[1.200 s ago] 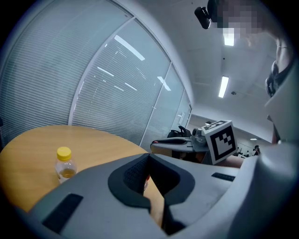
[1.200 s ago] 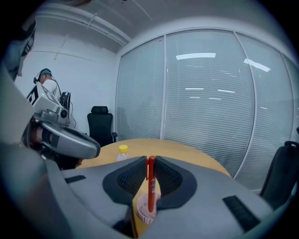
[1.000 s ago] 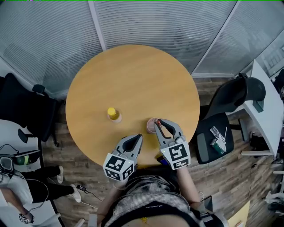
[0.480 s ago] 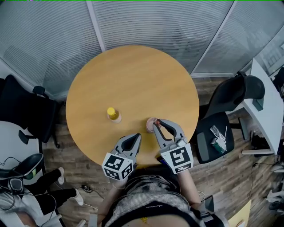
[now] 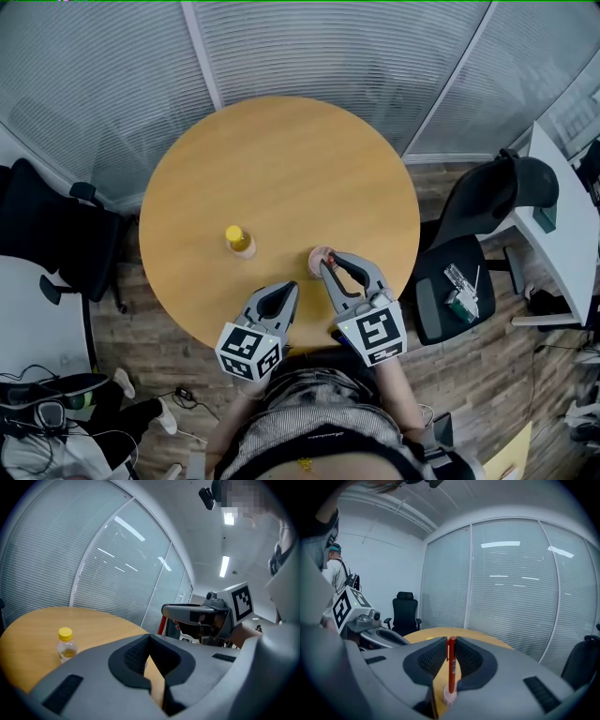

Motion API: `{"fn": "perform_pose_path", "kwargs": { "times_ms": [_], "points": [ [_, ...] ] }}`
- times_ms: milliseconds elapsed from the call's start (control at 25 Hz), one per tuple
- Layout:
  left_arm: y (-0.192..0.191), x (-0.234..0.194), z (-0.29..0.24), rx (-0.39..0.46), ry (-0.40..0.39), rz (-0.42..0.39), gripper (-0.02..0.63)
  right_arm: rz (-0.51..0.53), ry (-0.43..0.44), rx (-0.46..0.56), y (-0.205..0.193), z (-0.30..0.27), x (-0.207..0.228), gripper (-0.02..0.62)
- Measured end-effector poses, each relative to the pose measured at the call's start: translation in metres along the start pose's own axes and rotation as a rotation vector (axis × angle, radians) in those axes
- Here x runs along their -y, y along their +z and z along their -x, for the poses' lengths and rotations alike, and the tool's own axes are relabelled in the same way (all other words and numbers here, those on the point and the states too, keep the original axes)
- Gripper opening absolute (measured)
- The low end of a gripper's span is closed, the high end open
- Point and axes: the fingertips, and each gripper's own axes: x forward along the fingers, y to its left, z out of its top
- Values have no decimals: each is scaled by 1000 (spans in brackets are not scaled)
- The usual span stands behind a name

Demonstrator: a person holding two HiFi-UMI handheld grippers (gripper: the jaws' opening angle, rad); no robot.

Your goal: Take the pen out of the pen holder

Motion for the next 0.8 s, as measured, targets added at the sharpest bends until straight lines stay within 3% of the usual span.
{"fn": "perform_pose_path", "kwargs": {
  "times_ms": [800],
  "points": [
    [-2,4,0,0,-1,10,3,7,28,-7,-2,-3,-1,71]
  ]
}}
